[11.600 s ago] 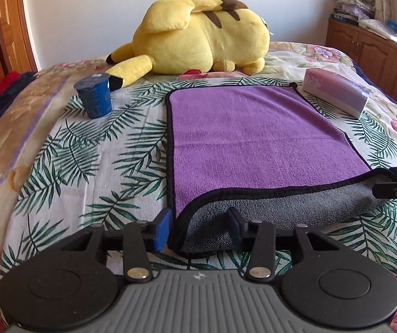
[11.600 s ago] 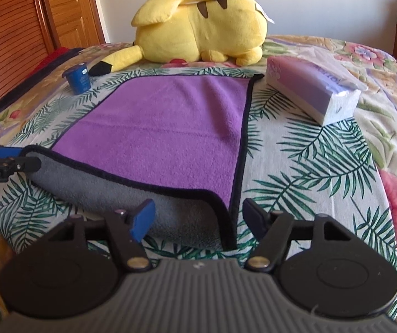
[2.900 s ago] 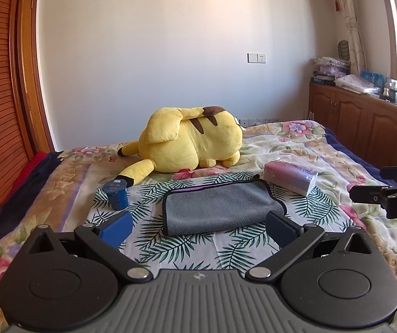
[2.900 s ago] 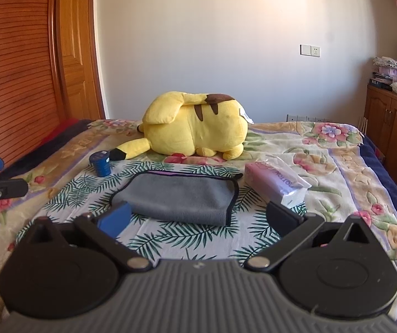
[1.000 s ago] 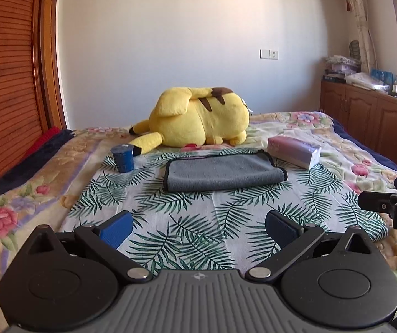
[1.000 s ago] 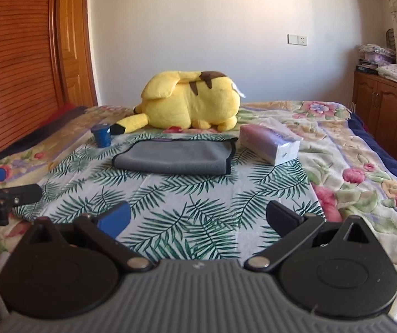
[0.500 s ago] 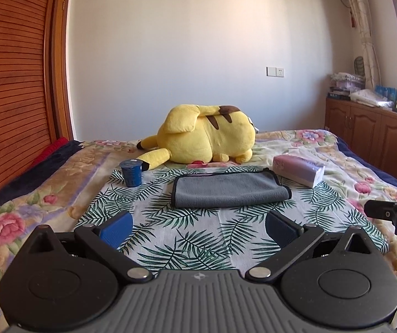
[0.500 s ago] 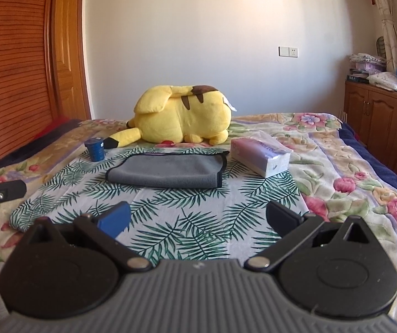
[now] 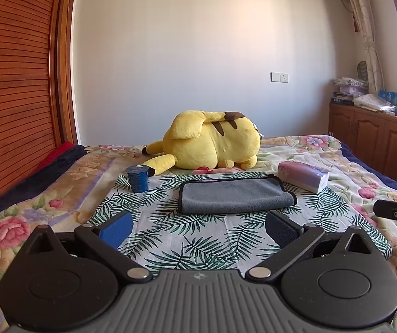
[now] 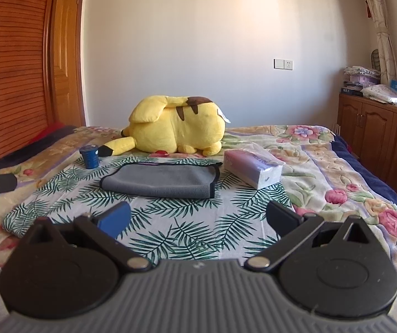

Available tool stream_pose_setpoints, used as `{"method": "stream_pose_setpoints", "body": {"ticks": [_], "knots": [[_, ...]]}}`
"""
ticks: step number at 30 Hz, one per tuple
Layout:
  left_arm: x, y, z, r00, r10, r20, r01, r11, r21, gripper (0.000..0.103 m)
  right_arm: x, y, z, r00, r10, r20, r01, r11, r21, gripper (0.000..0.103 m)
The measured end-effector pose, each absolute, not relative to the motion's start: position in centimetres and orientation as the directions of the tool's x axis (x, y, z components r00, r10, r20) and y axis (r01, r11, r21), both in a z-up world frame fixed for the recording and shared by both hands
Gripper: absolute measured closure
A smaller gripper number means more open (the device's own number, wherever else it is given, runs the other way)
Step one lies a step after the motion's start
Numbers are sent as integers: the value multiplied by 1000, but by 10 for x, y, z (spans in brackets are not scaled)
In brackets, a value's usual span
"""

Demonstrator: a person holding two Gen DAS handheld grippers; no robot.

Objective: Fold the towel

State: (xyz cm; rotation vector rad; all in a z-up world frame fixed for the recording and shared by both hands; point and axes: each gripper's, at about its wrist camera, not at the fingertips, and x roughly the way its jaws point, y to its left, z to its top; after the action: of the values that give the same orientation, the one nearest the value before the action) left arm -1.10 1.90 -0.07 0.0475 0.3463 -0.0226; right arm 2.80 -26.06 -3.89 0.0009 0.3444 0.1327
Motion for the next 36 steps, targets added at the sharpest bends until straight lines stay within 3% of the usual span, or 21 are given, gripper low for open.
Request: {"method": "stream_pose_setpoints", "body": {"ticks": [36], "knots": [[-11,16,-4,936,-13,-351,36,998,58,16,28,-260,-37,936,128,-329,-127,992,25,0]]}}
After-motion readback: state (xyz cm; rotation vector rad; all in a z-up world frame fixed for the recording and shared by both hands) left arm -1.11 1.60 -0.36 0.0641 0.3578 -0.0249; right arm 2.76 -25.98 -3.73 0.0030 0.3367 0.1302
